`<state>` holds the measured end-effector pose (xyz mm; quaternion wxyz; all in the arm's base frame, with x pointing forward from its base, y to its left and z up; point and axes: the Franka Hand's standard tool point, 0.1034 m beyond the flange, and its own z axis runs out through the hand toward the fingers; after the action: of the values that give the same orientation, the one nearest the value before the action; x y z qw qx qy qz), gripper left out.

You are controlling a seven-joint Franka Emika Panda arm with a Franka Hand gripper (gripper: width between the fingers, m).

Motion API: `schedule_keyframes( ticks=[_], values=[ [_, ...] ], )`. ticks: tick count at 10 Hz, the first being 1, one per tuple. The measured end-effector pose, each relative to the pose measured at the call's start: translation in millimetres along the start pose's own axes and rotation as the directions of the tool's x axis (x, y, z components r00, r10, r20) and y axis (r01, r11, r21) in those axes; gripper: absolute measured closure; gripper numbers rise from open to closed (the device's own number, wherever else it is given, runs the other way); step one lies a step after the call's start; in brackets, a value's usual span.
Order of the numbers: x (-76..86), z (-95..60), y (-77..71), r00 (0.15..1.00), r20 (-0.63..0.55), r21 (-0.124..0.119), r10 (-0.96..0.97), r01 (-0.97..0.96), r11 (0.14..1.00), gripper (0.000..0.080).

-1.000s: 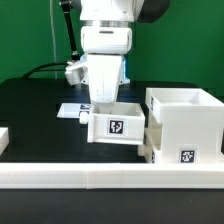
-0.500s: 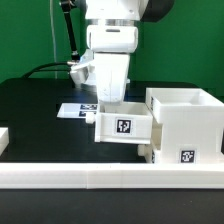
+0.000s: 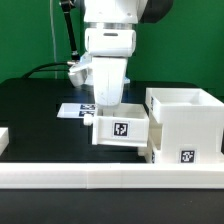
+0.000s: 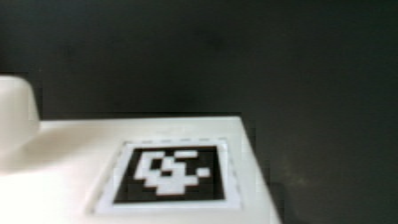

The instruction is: Assemble drawer

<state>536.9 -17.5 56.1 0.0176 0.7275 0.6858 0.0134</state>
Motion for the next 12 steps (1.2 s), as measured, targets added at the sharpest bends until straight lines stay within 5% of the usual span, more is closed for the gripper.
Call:
schedule_keyframes(
  ticks=[12],
  values=[
    [10.7,-0.3,4.7,1.0,0.0,0.004,0.009,-0.009,1.0,0.0757]
  ],
)
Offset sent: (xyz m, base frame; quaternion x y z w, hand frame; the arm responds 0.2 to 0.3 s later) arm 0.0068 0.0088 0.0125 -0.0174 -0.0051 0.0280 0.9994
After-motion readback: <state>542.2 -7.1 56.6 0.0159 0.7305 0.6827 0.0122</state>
